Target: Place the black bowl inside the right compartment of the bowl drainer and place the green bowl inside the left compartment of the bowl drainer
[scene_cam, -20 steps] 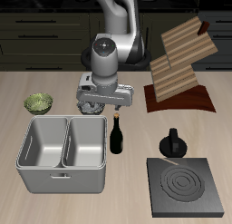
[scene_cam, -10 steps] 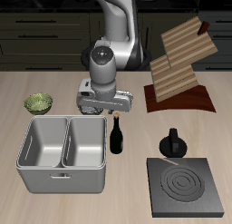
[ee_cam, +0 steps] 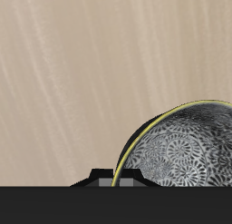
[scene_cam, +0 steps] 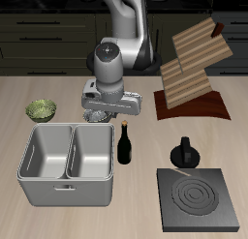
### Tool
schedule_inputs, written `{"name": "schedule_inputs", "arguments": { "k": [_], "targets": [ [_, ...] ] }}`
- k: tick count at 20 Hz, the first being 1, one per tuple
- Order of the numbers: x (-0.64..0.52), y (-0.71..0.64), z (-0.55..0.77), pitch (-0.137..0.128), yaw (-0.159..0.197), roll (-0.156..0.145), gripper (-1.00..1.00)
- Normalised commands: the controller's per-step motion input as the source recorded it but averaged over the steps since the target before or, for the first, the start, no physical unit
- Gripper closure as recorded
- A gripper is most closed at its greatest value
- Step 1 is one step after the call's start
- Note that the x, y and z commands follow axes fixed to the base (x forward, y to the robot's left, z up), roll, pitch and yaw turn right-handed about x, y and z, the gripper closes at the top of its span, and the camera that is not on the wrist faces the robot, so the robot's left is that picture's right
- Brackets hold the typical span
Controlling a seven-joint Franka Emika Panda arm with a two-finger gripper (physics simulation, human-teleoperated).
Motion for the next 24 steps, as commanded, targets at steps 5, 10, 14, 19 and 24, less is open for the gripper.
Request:
{"name": "schedule_inputs", "arguments": {
  "k": [5, 10, 14, 19, 24],
  "targets": [
    [-0.03, 0.09, 0.23, -0.029, 0.028, 0.030, 1.00],
    [-0.05, 0.04, 0.23, -0.027, 0.040, 0.016, 1.00],
    [-0.04, 0.00, 0.23, -0.024, 0.029, 0.012, 1.00],
    [-0.10, -0.01, 0.41, -0.044, 0.045, 0.007, 1.00],
    [-0.13, -0.11, 0.60, -0.081, 0.023, -0.009, 1.00]
  ]
}}
